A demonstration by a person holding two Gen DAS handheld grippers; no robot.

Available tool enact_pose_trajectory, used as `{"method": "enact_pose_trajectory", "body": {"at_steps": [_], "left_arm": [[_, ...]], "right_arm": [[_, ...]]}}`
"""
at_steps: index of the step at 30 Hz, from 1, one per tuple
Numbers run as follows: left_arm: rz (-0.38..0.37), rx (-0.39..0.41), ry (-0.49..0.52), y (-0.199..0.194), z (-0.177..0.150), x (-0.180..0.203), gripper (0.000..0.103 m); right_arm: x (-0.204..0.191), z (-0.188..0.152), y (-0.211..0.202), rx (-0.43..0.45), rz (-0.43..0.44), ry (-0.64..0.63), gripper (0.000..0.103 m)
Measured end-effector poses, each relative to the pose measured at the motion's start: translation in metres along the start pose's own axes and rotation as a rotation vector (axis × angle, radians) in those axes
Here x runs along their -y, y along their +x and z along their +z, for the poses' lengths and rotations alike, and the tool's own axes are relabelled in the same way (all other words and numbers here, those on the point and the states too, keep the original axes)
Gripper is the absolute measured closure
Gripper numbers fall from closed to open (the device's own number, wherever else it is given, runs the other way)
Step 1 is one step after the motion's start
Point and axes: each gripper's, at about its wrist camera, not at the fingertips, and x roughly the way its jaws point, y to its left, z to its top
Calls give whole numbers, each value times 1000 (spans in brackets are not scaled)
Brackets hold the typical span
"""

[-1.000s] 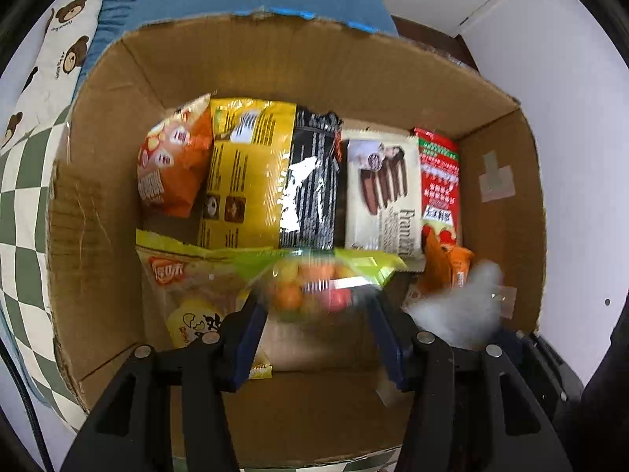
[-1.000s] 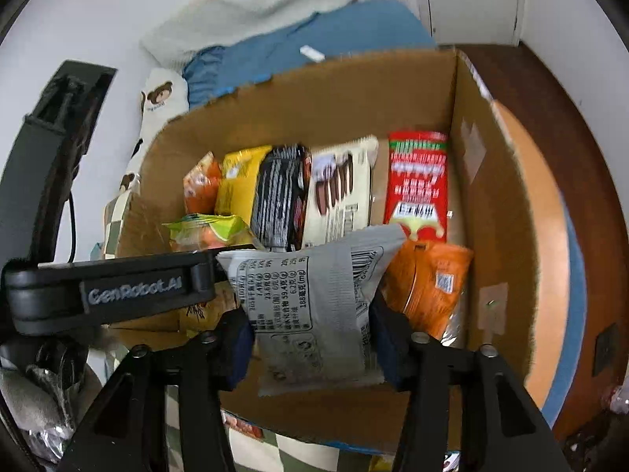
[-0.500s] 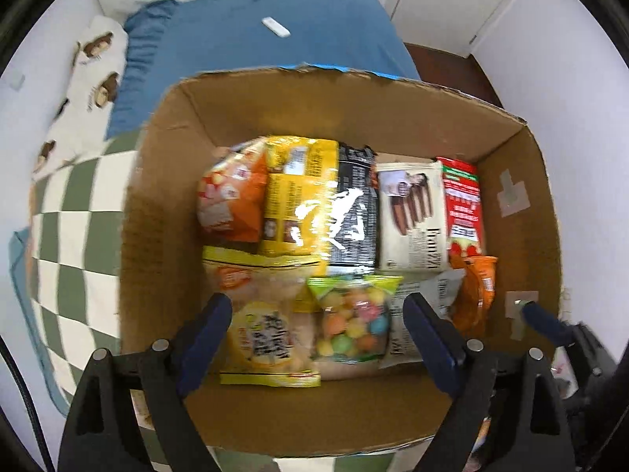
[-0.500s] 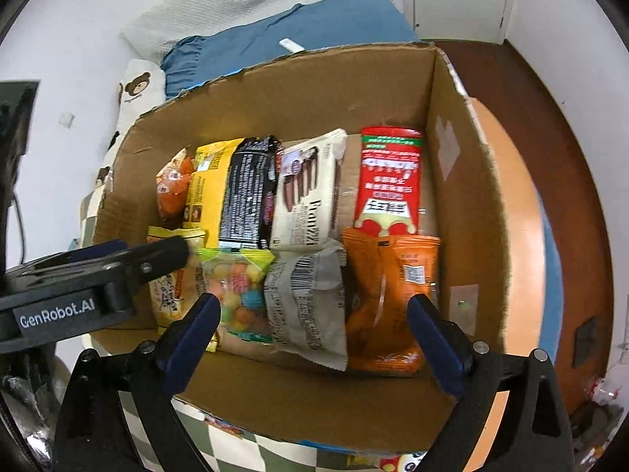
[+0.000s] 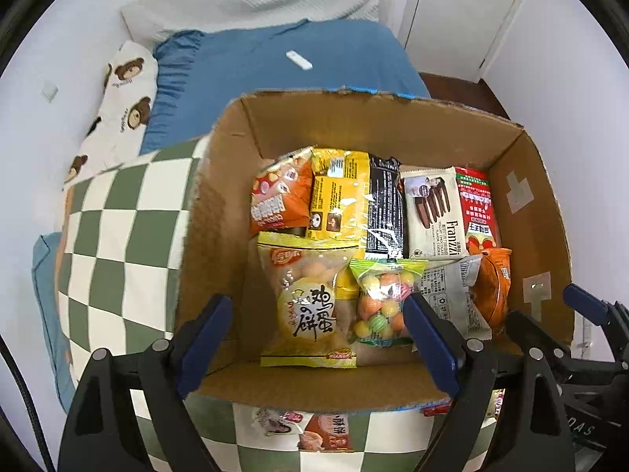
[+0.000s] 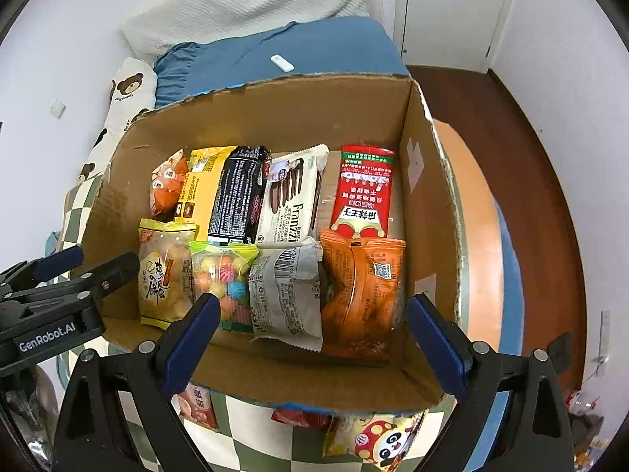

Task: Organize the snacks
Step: 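Move both tools back toward the snacks on the blanket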

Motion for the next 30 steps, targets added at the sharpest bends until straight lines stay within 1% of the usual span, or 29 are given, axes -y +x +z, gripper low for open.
{"method": "enact_pose_trajectory", "body": {"at_steps": [5,8,16,19,24,26,30], "left_arm": [[-2,61,0,-26,-13,-3,14],[-3,101,-2,-43,-22,-4,14],[-17,232,-9,-98,-58,-6,14],[-17,266,-5,-115,-70,-6,14],[-15,305,-14,-136,-84,-8,14],[-7,330,-20,-146,-89,-10,14],[-7,353,-35,-156,-94,-13,14]], "right_arm": [[-2,-8,-20,38,-4,-4,5],[-4,-15,-38,77,-11,-15,5],[-12,-45,-99,224,-43,-45,4],[-17,-60,-123,280,-49,-56,4],[-22,-79,-154,346,-47,-58,4],[-24,-85,-164,364,-48,-61,4],[-25,-93,-179,387,-30,-57,4]]}}
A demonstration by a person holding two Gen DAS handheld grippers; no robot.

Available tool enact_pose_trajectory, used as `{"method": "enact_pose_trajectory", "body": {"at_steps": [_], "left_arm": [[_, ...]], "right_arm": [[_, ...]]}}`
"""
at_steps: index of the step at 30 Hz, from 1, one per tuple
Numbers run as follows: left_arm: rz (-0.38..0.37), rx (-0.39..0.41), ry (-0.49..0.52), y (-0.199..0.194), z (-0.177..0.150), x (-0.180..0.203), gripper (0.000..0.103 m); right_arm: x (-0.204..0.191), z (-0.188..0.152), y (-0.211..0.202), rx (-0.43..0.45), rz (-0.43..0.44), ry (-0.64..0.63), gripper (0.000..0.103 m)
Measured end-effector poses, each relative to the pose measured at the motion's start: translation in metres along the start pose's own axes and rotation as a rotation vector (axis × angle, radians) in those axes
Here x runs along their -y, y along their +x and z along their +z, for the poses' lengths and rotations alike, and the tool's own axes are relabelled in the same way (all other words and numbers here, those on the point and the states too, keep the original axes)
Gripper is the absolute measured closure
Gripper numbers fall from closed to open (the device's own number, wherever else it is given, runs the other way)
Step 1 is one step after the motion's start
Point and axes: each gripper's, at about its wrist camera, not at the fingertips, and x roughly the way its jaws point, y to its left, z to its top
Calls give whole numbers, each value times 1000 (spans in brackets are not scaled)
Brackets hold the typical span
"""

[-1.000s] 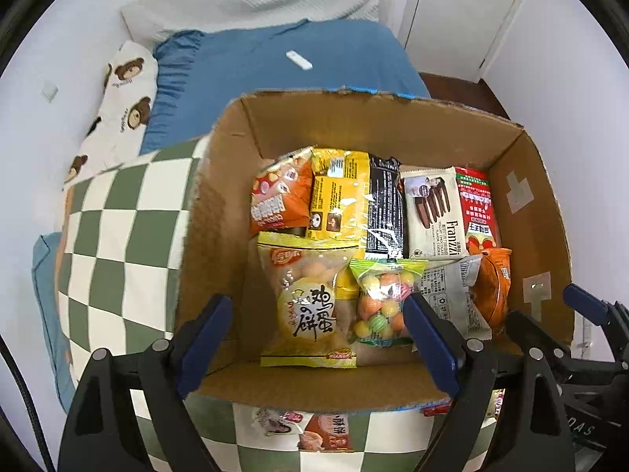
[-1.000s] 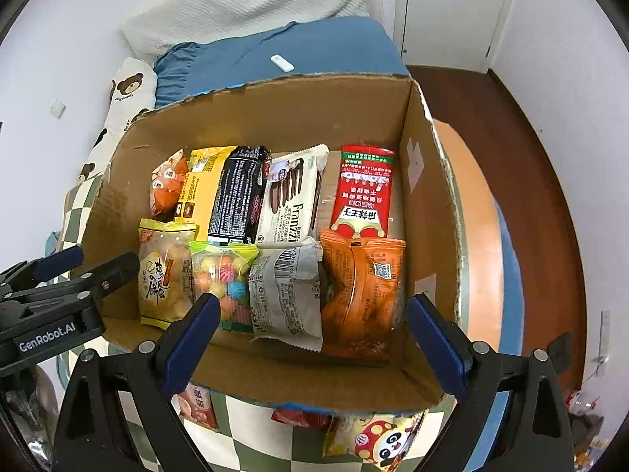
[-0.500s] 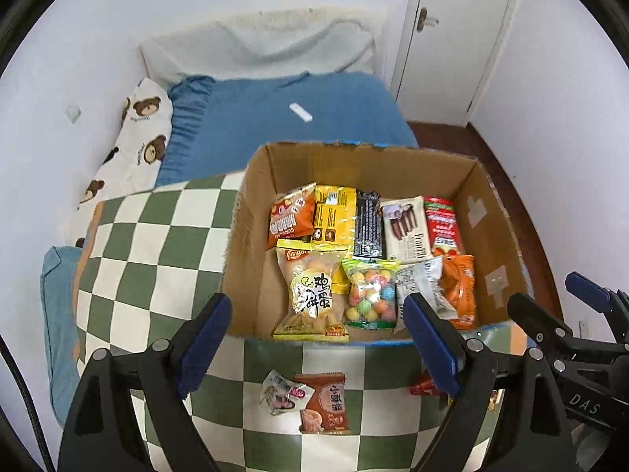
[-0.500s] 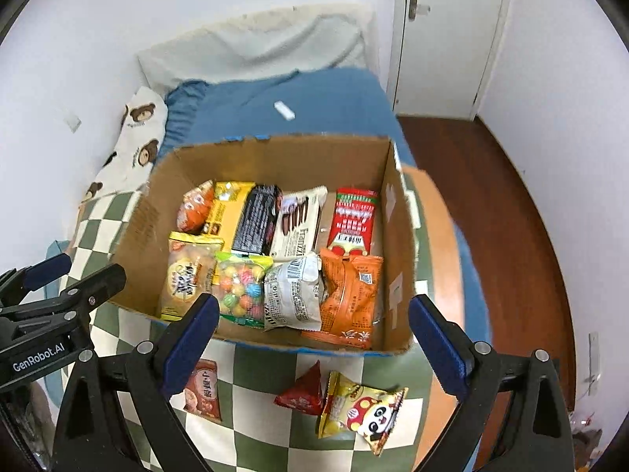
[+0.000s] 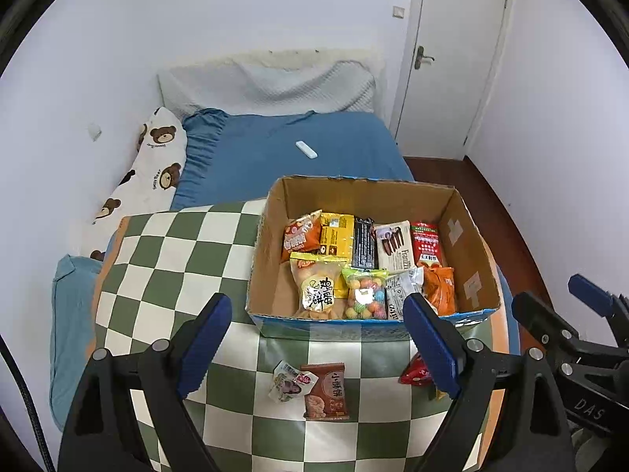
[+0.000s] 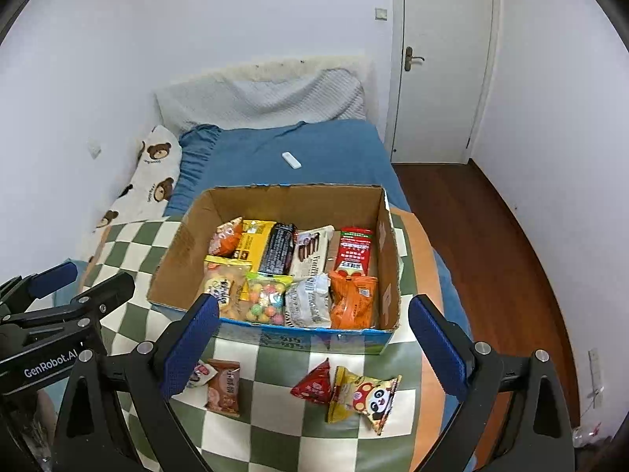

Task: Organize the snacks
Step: 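Move both tools back toward the snacks on the blanket, then grasp the brown biscuit packet with left tool while right tool grasps the panda bag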

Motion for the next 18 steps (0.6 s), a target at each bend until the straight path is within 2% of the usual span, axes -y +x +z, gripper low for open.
{"method": "enact_pose_trajectory", "body": {"at_steps": [3,7,9,13,16,18], "left_arm": [[9,-18,-18,5,-6,-5,14],[32,-114,-38,33,-30,-15,14],[45,-164,-41,49,-44,-18,14],[65,-324,-74,93,-84,-28,14],[38,-427,-130,115,-111,-35,14],[23,-467,-145,124,-124,-34,14]], "right_arm": [[7,-5,0,-5,31,27,4],[36,-27,21,-84,76,131,6],[54,-43,42,-154,96,184,29],[86,-82,87,-291,132,323,31],[110,-116,115,-394,193,494,31],[114,-136,126,-446,227,555,31]]}}
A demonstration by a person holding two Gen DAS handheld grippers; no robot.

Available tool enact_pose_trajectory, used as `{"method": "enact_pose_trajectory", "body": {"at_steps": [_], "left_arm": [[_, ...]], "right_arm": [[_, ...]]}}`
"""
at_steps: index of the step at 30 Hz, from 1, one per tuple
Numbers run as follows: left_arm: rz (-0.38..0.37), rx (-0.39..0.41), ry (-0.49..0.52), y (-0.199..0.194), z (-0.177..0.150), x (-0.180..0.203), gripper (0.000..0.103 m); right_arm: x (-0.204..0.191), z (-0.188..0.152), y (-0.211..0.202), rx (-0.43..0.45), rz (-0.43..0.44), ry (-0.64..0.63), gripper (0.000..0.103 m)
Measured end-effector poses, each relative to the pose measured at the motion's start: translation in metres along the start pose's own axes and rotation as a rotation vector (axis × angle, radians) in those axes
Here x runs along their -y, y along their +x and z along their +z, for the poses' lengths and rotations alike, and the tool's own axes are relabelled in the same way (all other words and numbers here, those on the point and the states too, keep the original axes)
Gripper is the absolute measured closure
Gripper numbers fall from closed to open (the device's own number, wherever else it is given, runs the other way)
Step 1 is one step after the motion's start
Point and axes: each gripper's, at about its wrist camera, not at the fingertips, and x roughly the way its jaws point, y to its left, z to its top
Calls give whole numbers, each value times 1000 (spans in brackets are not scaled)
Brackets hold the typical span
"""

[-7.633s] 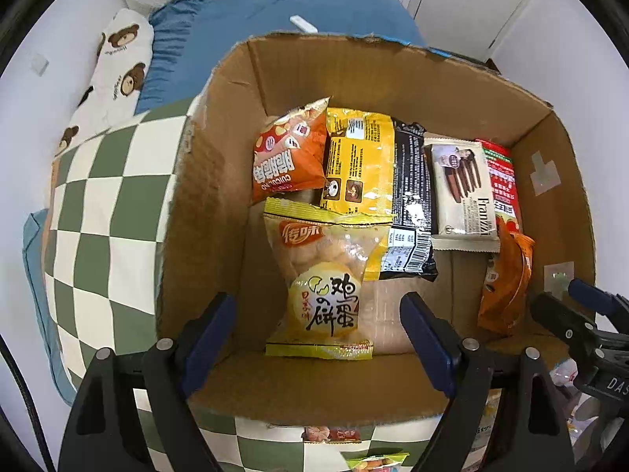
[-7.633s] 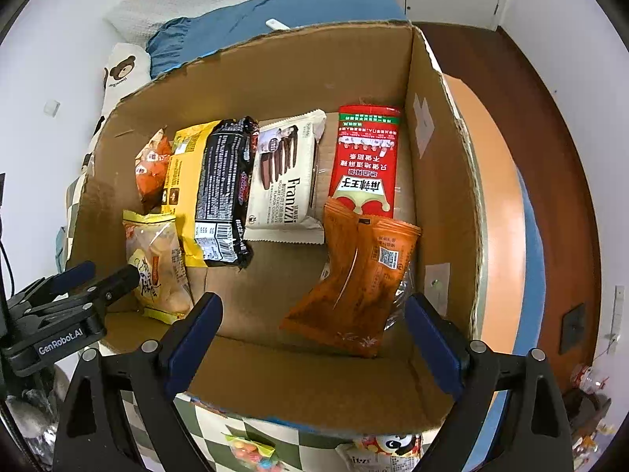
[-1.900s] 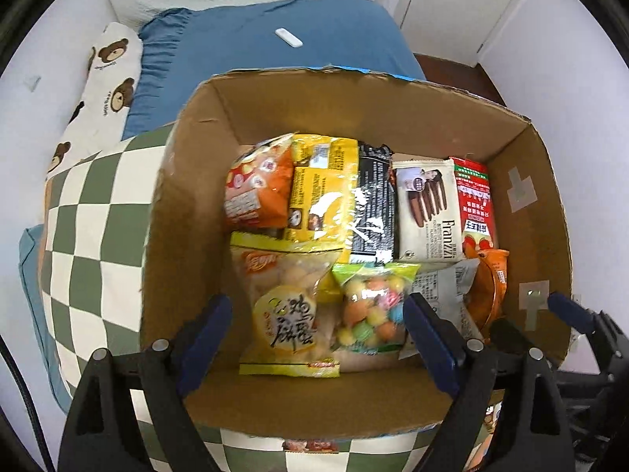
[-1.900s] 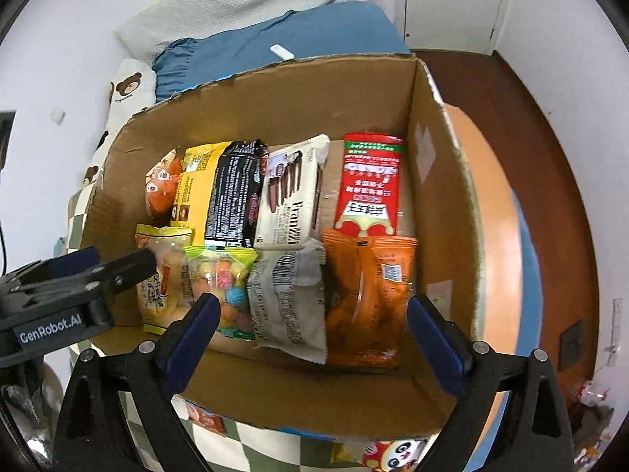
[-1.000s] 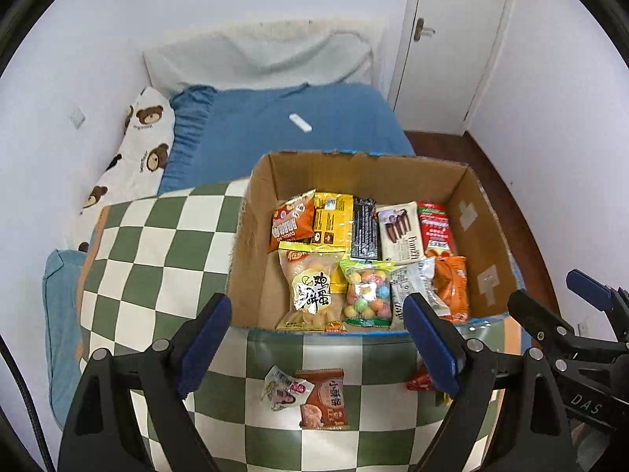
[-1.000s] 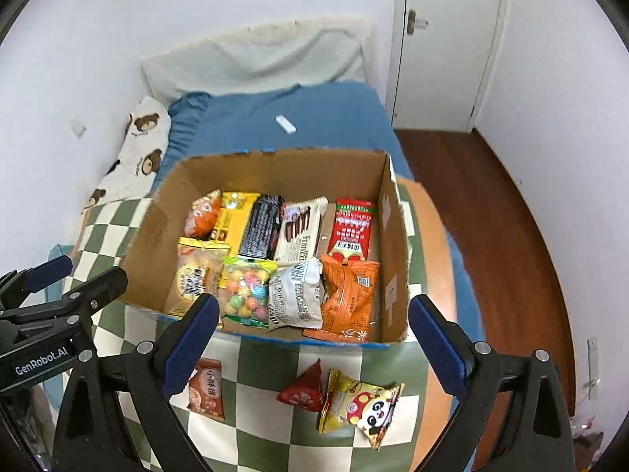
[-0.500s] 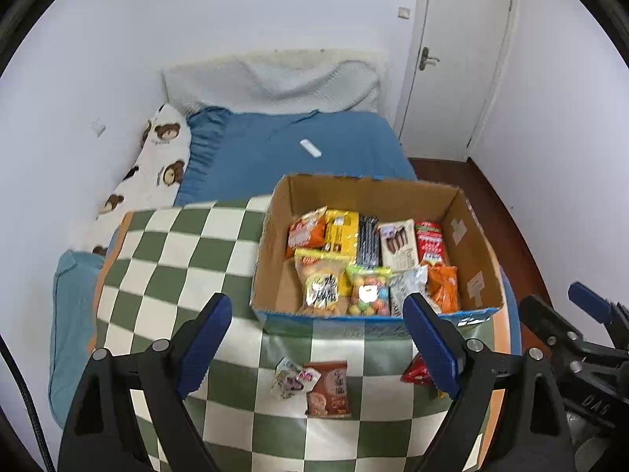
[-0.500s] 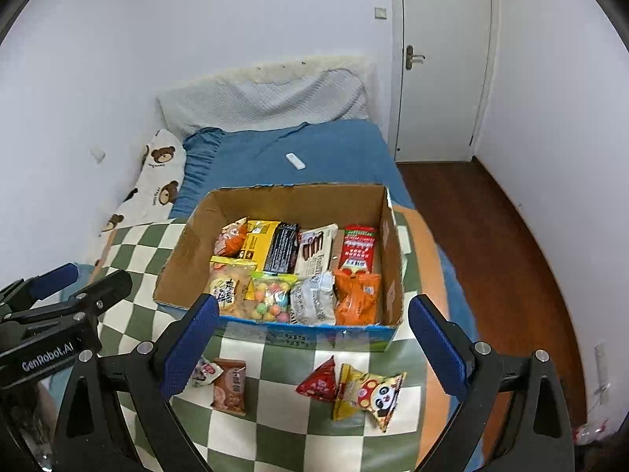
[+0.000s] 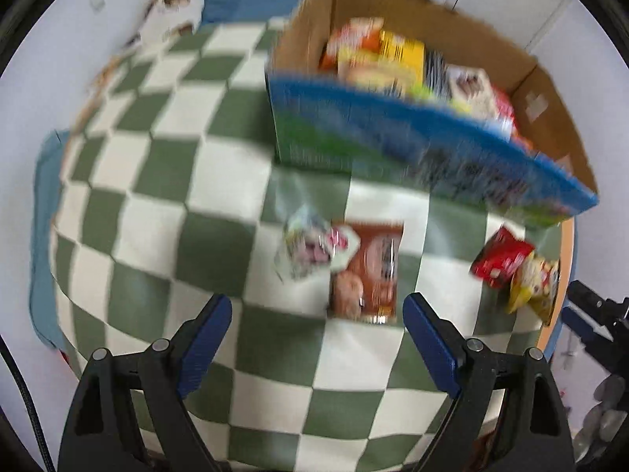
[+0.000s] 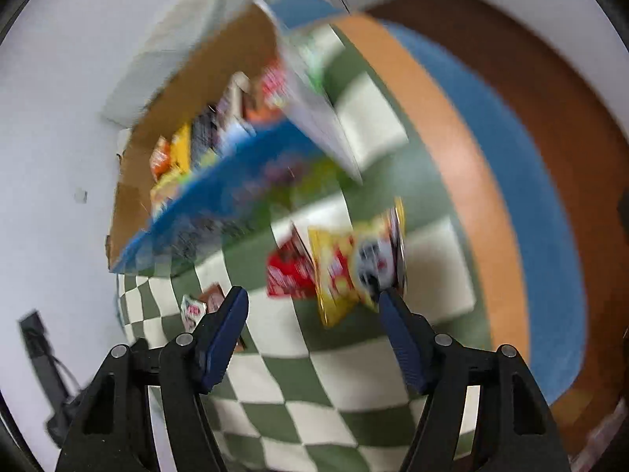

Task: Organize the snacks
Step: 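Grasp the brown biscuit packet with left tool while right tool grasps the panda bag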

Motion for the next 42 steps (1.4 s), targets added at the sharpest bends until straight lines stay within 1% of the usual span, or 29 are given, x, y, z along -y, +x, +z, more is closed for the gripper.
{"method": "enact_pose_trajectory", "body": {"at_steps": [3,4,7,9,12,16,19,22,25,26,27,28,29,30,31,33,35,39,41,42], "left_arm": [[-3,-61,17,23,-8,6,14],[-5,-86,27,32,-10,9,14],[-11,-123,32,48,-12,15,14],[-9,-132,37,54,-13,19,14],[-14,-145,38,63,-11,25,14],[-22,-164,38,76,-7,32,14],[-22,-174,44,88,3,40,14],[-16,-168,57,97,9,46,14],[-25,-181,69,110,11,51,14],[-34,-181,75,114,11,52,20],[-39,-178,81,117,11,53,22],[-38,-164,92,117,9,53,26],[-38,-149,101,115,9,54,39],[-38,-140,110,113,8,55,46],[-38,-139,123,110,7,57,49],[-37,-136,141,107,5,60,50],[-43,-145,154,104,-6,61,50],[-73,-205,170,105,-44,60,49],[-82,-221,168,112,-57,60,48],[-83,-221,167,115,-58,61,47]], "right_arm": [[8,-12,25,-72,22,32,31],[8,-12,30,-81,23,37,31],[13,-1,44,-63,-3,68,31],[15,11,49,-35,-36,84,31],[10,27,56,-9,-106,66,31],[1,38,74,-12,-204,-3,30],[-7,36,88,2,-279,-85,32],[-17,21,92,28,-328,-186,36],[-19,5,90,17,-346,-233,38],[-20,-2,91,9,-345,-245,43],[-20,-12,90,-8,-337,-267,43],[-21,-18,91,-18,-340,-279,43],[-22,-27,91,-30,-341,-299,43],[-23,-36,92,-45,-341,-321,44],[-24,-46,93,-60,-340,-336,44],[-23,-65,95,-89,-325,-357,44],[-22,-79,96,-110,-305,-354,44],[-15,-100,96,-140,-279,-350,43],[-10,-104,98,-153,-265,-326,39],[-8,-105,98,-150,-260,-310,34]]}}
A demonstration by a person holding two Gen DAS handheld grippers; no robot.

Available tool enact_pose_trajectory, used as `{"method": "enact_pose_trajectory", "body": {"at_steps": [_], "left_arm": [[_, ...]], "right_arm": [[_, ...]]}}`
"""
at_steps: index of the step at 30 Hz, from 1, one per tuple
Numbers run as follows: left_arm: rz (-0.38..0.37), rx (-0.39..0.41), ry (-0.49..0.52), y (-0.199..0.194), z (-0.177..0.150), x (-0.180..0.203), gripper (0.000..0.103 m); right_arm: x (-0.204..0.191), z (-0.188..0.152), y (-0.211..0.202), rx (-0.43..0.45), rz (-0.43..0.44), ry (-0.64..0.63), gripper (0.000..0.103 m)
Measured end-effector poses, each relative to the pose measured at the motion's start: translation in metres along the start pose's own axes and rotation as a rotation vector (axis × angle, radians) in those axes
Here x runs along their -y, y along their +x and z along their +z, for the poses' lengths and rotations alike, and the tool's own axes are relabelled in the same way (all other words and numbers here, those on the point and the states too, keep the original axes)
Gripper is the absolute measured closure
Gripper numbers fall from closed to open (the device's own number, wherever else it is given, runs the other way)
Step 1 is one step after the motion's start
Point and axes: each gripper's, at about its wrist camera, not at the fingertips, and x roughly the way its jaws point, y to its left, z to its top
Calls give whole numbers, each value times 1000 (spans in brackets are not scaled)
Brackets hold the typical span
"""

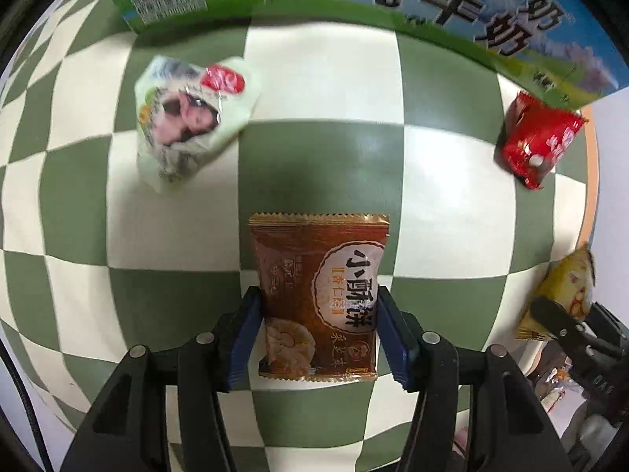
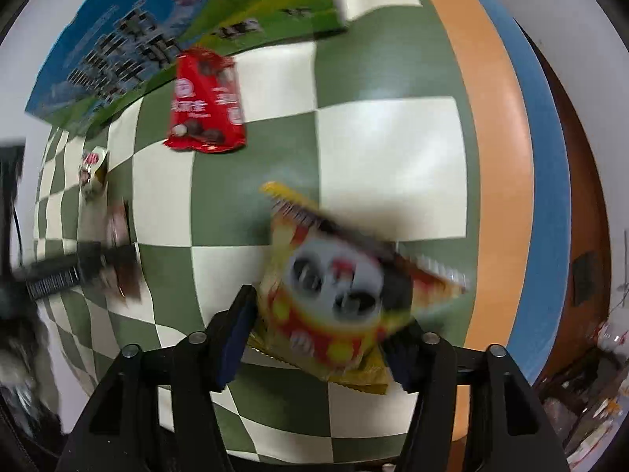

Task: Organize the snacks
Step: 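Grasp the brown biscuit packet with left tool while right tool grasps the panda bag, then carry both packets into the box, drop them in, and open both tools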

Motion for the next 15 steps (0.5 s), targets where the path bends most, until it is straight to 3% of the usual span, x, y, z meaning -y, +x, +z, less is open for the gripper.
{"method": "enact_pose_trajectory", "body": {"at_steps": [2,8,12,15], "left_arm": [[-10,-14,-12,4,3,1,42],[-17,20,-34,2,19,2,41],[7,61,-28,-13,36,-2,48],[25,90,11,-27,30,9,49]], "right_arm": [[8,-1,4,-3,7,32,24],[29,11,4,44,42,149,24],[39,28,2,91,-16,147,42],[30,28,-3,109,-25,116,46]]}}
